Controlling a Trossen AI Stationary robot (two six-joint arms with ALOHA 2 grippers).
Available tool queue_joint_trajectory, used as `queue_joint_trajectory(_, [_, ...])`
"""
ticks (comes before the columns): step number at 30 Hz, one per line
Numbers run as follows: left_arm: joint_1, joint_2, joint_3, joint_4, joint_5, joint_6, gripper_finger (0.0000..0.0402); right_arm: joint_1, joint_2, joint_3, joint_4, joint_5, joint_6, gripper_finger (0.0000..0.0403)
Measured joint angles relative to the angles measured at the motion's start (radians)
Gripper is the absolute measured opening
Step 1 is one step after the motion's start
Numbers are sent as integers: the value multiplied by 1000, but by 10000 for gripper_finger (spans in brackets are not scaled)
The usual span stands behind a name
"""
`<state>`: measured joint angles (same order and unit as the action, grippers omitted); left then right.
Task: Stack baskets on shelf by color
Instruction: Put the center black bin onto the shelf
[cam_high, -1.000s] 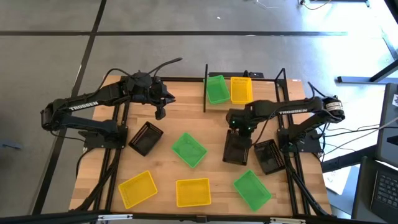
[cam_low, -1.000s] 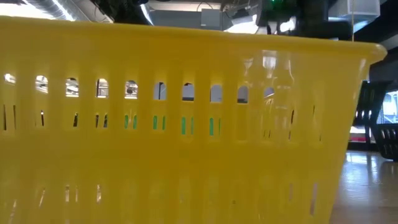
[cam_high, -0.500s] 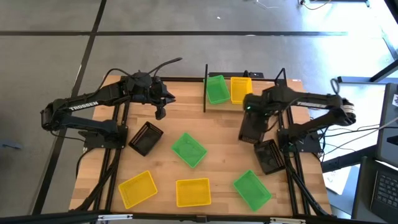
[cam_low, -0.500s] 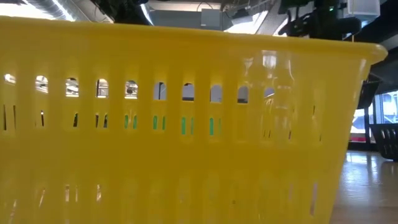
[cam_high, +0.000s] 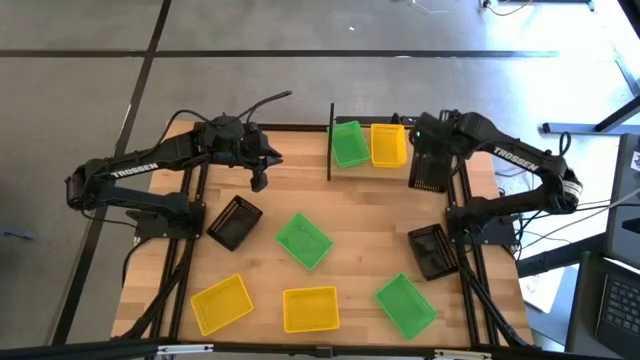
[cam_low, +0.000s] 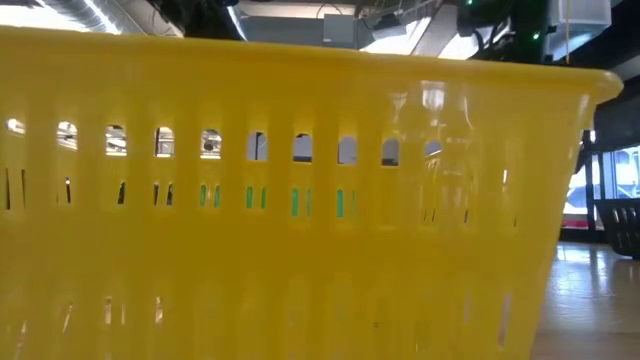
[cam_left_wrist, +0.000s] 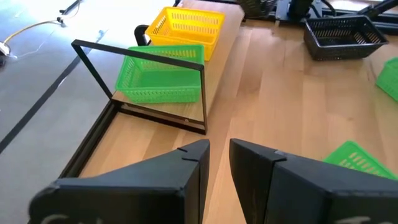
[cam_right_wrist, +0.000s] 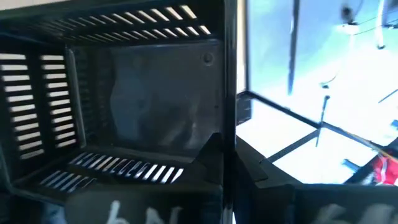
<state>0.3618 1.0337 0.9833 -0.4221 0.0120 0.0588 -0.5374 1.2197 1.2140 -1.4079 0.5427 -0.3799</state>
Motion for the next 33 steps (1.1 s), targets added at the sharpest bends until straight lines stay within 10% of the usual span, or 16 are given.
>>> queue_joint_trajectory(33, [0,0,0,26,-10,3,55,-342,245,-1,280,-107,-444,9])
